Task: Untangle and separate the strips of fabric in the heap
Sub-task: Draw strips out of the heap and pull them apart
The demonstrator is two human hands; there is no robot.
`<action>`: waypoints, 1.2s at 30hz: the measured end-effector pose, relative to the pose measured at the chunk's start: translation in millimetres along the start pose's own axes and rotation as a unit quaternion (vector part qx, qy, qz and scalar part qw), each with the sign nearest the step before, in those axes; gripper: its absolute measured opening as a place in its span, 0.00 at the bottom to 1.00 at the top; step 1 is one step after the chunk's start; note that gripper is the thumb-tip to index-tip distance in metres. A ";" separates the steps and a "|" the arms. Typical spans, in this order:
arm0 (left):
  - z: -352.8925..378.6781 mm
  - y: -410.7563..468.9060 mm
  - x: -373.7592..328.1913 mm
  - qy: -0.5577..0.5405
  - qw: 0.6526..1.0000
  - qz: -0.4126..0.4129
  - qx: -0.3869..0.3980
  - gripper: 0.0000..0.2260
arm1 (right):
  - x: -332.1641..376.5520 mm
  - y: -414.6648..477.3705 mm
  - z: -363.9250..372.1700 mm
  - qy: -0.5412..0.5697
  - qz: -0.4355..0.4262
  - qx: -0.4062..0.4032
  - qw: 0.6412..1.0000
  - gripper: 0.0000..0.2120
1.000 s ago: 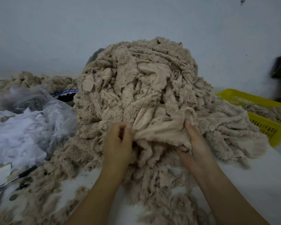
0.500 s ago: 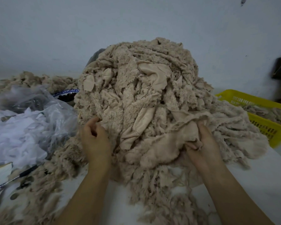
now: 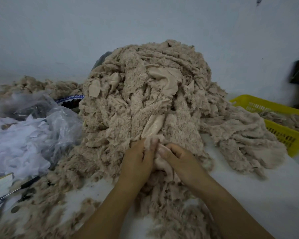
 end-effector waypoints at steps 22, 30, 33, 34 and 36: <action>-36.4 12.1 54.7 -0.277 0.918 -0.222 -0.176 0.19 | -2.1 10.0 -34.5 0.319 0.024 -0.086 0.944 0.17; 21.4 -0.7 1.9 -0.222 0.963 -0.087 0.127 0.20 | -5.5 3.6 -6.9 0.119 0.027 -0.008 0.993 0.21; 11.8 -0.2 7.9 -0.218 0.969 -0.095 0.066 0.09 | -4.5 2.7 1.8 0.068 0.025 0.021 0.997 0.15; 7.2 0.5 8.0 -0.197 0.974 -0.100 0.039 0.08 | -3.3 3.0 1.8 0.073 0.022 0.015 0.997 0.13; 3.4 1.4 10.2 -0.169 0.980 -0.103 0.019 0.15 | -2.2 3.4 -0.6 0.128 0.019 0.002 0.992 0.10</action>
Point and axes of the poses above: each hand's wrist, its own y-axis towards the middle knuckle, its own z-axis out of the palm, x = y × z, the point moved 8 cm from there along y, towards the middle knuckle, and after that the axes turned 1 degree about -z, right-handed, at the moved point
